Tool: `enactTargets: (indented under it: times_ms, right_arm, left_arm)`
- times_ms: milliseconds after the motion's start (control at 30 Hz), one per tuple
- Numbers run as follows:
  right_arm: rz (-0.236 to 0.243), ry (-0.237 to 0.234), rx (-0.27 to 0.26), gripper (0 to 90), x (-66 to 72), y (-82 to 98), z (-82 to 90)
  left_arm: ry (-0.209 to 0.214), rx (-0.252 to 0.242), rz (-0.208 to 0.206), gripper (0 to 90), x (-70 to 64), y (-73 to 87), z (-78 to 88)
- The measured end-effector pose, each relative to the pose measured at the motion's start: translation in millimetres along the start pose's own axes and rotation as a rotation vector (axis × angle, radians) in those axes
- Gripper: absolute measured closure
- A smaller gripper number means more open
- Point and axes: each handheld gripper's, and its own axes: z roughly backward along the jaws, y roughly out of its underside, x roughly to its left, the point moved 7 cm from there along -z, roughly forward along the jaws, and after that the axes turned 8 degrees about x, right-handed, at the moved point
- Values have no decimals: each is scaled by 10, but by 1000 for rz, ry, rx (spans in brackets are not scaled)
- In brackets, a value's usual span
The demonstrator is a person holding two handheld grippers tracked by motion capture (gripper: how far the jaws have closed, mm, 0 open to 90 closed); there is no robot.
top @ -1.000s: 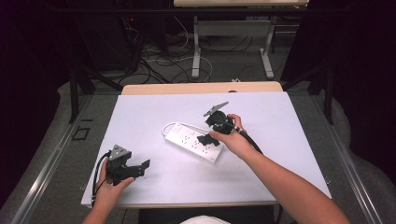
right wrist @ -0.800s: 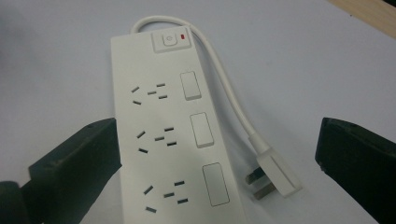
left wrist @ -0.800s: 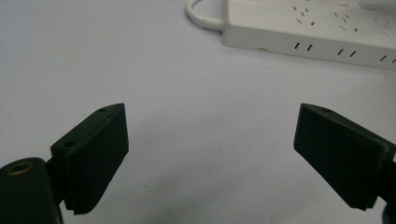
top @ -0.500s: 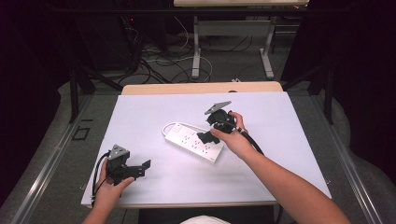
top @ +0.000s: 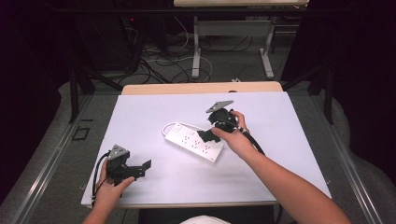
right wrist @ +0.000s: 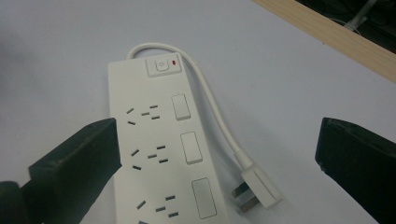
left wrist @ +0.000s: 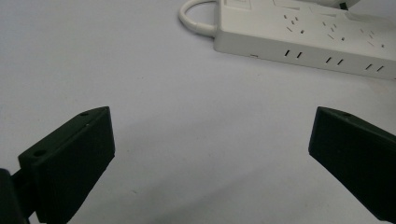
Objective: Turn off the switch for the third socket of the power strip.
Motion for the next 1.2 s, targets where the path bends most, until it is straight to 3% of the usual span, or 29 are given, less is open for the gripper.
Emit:
enactTargets:
  times_ms: [300, 733, 1200]
  right_arm:
    - [-9, -3, -41, 0, -30, -9, 107]
    - [-14, 5, -90, 0, -103, 20, 215]
    - [-96, -23, -159, 4, -207, 80, 361]
  left_arm:
    - [28, -12, -6, 3, -29, -6, 14]
    - [10, -20, -3, 3, 7, -5, 32]
    - [16, -44, 5, 4, 12, -4, 46]
